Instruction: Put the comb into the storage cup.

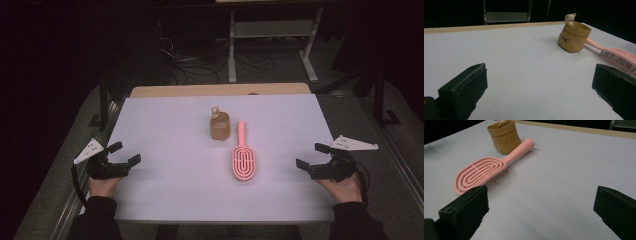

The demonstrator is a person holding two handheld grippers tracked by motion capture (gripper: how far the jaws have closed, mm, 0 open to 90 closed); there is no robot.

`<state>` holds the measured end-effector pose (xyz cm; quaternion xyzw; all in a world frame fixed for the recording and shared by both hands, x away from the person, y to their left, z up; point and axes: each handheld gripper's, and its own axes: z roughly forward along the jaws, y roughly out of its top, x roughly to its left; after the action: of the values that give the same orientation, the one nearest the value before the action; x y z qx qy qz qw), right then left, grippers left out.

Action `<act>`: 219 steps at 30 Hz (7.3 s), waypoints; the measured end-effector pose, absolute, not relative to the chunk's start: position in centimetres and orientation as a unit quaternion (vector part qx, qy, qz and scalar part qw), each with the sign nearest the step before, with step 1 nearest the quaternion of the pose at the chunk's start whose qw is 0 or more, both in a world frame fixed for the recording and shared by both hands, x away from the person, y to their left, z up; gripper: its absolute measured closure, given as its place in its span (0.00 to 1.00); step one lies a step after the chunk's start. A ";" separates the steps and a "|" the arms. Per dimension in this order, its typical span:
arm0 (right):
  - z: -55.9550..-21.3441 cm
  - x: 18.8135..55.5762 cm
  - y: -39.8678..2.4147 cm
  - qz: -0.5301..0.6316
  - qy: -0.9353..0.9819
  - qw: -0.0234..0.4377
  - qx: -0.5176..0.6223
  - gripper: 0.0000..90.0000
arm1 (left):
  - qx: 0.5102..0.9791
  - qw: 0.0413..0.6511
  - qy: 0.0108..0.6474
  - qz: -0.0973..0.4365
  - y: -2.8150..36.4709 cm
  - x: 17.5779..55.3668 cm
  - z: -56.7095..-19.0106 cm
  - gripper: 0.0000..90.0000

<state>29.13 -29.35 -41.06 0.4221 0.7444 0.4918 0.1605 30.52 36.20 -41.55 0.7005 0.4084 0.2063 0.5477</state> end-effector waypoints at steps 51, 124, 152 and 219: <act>-37.7 32.4 -26.3 0.448 0.796 0.128 0.387 0.04 | 0.708 0.549 0.392 0.207 35.4 30.7 -41.5 0.00; -34.5 43.1 -15.4 0.378 0.866 0.062 0.322 0.99 | 0.718 0.551 0.377 0.196 34.2 31.9 -41.6 0.00; -39.6 46.5 -13.0 0.373 0.860 0.041 0.345 0.99 | 0.725 0.547 0.372 0.195 34.1 32.1 -41.7 0.00; -42.9 46.2 -15.0 0.304 0.878 0.028 0.370 0.99 | 0.731 0.539 0.373 0.190 34.2 32.1 -41.9 0.00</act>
<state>46.17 -15.02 -42.90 0.3699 0.8775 0.3039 0.0276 32.10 34.20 -41.90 0.7311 0.3729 0.1900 0.5388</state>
